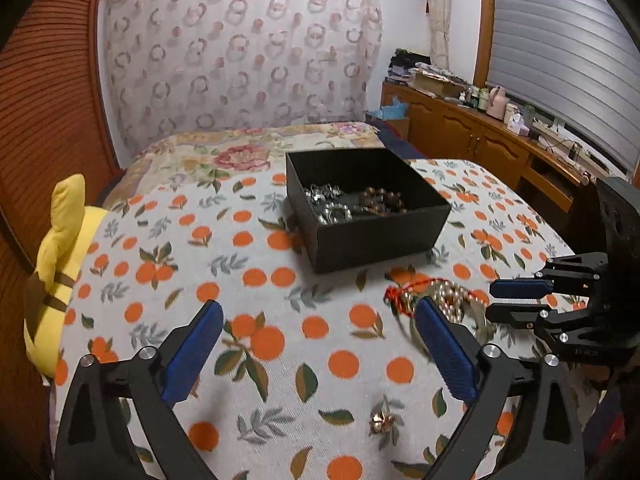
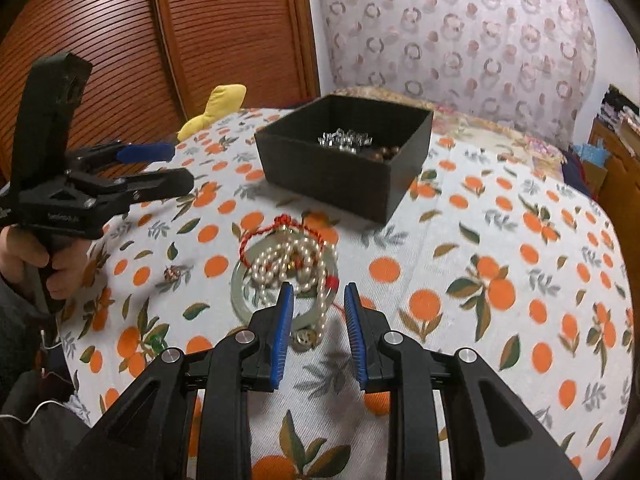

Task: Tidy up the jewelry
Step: 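Grasp the pearl strand on the jade bangle with the right gripper while the left gripper grasps the red cord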

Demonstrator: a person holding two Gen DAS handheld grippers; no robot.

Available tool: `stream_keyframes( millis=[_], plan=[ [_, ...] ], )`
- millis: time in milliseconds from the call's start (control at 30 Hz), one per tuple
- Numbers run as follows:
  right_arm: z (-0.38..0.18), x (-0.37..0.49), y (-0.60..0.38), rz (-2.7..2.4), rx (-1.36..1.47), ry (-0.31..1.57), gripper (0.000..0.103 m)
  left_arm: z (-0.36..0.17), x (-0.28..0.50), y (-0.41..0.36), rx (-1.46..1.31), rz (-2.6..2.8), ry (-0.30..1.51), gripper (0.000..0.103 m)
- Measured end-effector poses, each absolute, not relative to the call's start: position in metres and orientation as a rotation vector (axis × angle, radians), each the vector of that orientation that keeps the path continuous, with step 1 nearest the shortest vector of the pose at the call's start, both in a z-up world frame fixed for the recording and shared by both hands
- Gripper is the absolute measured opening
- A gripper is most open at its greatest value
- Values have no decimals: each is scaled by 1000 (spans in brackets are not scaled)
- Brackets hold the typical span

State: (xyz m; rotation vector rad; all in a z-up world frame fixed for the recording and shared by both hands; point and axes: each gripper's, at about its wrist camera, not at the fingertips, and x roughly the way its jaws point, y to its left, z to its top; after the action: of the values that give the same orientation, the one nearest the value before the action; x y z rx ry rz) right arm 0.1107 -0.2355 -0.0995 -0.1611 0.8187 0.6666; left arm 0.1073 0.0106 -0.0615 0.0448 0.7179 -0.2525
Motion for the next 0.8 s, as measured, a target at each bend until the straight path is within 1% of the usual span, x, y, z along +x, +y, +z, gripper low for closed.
stream_keyframes(
  millis=[100,333,467,533,567,800],
  plan=[
    [-105,115,-236,667,-131,855,25,-69,107,9,53,-251,729,95],
    [-108,122,-239,677,-70,899,25,-74,106,9,47,-258,738,95],
    [-110,125,-241,681,-42,917,17,-75,105,8,45,-258,736,95],
    [-108,125,-242,677,-40,913,11,-75,105,8,47,-257,738,95],
    [-106,124,-242,674,-41,910,6,-74,105,9,48,-256,737,95],
    [-101,117,-240,675,-92,866,5,-76,106,0,50,-268,747,95]
  ],
)
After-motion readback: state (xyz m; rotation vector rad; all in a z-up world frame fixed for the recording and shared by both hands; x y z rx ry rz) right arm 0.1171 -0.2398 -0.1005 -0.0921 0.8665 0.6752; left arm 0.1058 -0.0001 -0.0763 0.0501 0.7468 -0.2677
